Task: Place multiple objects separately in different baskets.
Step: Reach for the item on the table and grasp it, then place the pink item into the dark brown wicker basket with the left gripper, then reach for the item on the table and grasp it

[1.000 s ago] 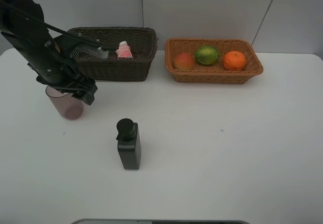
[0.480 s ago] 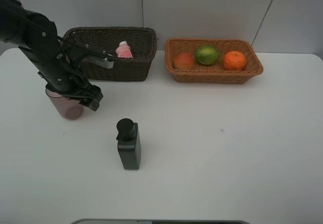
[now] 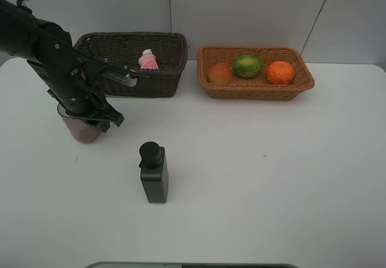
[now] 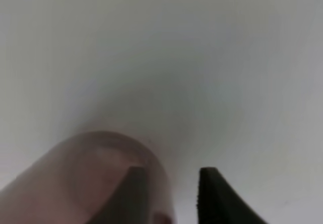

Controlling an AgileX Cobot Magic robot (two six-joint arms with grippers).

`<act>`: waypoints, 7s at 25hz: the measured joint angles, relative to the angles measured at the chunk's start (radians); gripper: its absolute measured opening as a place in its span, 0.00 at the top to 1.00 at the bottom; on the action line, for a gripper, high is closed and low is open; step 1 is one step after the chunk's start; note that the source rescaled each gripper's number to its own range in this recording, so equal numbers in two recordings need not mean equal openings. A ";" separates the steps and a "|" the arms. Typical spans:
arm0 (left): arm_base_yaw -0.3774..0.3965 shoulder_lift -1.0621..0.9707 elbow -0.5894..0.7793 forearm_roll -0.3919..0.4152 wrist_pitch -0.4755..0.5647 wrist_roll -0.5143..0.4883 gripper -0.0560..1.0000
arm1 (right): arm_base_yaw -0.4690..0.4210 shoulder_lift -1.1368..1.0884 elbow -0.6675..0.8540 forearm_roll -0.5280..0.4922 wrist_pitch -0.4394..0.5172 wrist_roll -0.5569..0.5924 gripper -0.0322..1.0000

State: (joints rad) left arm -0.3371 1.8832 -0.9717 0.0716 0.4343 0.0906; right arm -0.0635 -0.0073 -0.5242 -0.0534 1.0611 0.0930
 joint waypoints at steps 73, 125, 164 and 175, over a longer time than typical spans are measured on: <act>0.096 0.337 -0.670 0.141 -0.054 -0.349 0.94 | 0.000 0.000 0.000 0.000 0.000 0.000 0.36; -0.251 -0.031 -0.517 0.082 0.436 -0.395 0.02 | 0.000 0.000 0.000 0.000 0.000 0.000 0.36; -0.548 -0.106 -0.069 0.013 0.311 -0.823 0.00 | 0.000 0.000 0.000 0.000 0.000 0.000 0.36; -0.548 -0.106 -0.029 0.010 0.236 -0.823 0.21 | 0.000 0.000 0.000 0.000 0.000 0.000 0.36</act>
State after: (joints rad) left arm -0.8850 1.7769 -1.0006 0.0812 0.6704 -0.7320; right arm -0.0635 -0.0073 -0.5242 -0.0534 1.0611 0.0930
